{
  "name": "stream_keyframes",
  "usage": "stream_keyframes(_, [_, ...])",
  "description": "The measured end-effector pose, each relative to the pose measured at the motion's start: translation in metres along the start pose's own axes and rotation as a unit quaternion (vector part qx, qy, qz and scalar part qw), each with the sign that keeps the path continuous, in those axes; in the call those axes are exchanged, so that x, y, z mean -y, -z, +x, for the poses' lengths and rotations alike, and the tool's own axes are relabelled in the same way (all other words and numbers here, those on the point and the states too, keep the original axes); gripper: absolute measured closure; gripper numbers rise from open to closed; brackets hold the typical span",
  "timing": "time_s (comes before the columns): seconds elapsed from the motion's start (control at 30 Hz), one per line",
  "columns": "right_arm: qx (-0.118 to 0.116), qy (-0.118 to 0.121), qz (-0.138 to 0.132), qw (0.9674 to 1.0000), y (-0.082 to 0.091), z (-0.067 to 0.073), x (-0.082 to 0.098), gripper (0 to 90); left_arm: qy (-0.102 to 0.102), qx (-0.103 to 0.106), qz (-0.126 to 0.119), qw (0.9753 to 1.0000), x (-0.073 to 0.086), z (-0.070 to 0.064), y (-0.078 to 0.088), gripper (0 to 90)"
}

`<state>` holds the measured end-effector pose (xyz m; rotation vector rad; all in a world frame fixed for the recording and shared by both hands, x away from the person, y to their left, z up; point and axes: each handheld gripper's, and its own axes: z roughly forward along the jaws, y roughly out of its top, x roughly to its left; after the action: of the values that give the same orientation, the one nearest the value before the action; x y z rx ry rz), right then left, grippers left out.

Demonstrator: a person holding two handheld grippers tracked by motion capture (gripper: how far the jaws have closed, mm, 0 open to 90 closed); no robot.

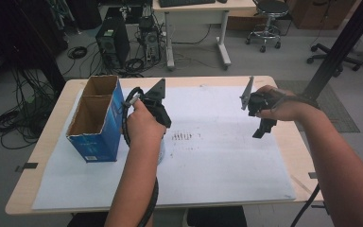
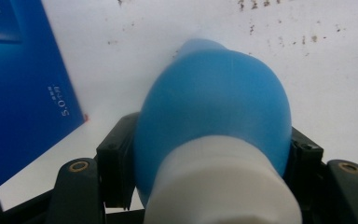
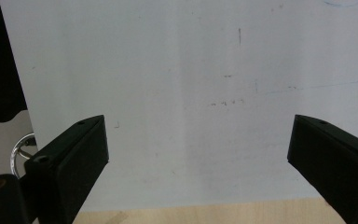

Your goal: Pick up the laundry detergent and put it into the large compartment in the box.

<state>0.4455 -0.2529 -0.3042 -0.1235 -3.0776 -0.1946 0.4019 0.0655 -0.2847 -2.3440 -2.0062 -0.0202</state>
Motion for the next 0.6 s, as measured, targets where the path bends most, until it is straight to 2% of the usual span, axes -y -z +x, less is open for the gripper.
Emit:
stream_keyframes(0.1, [0.0, -0.001, 0.0, 1.0, -0.0002, 0.0002, 0.0002, 5.1, -0.003, -0.003, -0.001, 1.0, 0.0001, -0.0003, -0.0001, 36.2])
stream_keyframes(0.4, [0.001, -0.001, -0.001, 1.0, 0.0005, 0.0006, 0.0003, 5.0, -0.007, 0.004, 0.002, 1.0, 0.0006, 0.0019, 0.0006, 37.0])
stream_keyframes(0.6, [0.002, -0.003, -0.001, 1.0, 0.0017, 0.0016, 0.0015, 5.0, -0.017, 0.01, -0.001, 0.9998, 0.0021, 0.0004, 0.0054, 37.2])
